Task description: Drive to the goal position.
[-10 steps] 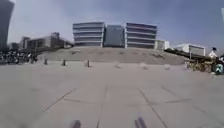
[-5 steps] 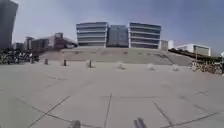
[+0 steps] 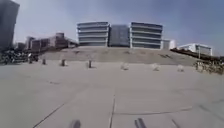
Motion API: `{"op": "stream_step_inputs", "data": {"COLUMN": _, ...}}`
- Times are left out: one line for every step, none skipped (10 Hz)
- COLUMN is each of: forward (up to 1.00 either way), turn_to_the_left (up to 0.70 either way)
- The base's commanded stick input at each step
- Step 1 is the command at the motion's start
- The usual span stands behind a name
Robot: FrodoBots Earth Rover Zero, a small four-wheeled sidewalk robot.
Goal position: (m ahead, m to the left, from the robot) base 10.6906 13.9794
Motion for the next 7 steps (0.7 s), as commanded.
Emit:
{"op": "stream_step_inputs", "data": {"forward": 1.00, "turn_to_the_left": 0.00}}
{"op": "stream_step_inputs", "data": {"forward": 1.00, "turn_to_the_left": 0.00}}
{"op": "stream_step_inputs", "data": {"forward": 1.00, "turn_to_the_left": 0.00}}
{"op": "stream_step_inputs", "data": {"forward": 1.00, "turn_to_the_left": 0.00}}
{"op": "stream_step_inputs", "data": {"forward": 1.00, "turn_to_the_left": 0.00}}
{"op": "stream_step_inputs", "data": {"forward": 1.00, "turn_to_the_left": 0.00}}
{"op": "stream_step_inputs", "data": {"forward": 1.00, "turn_to_the_left": 0.00}}
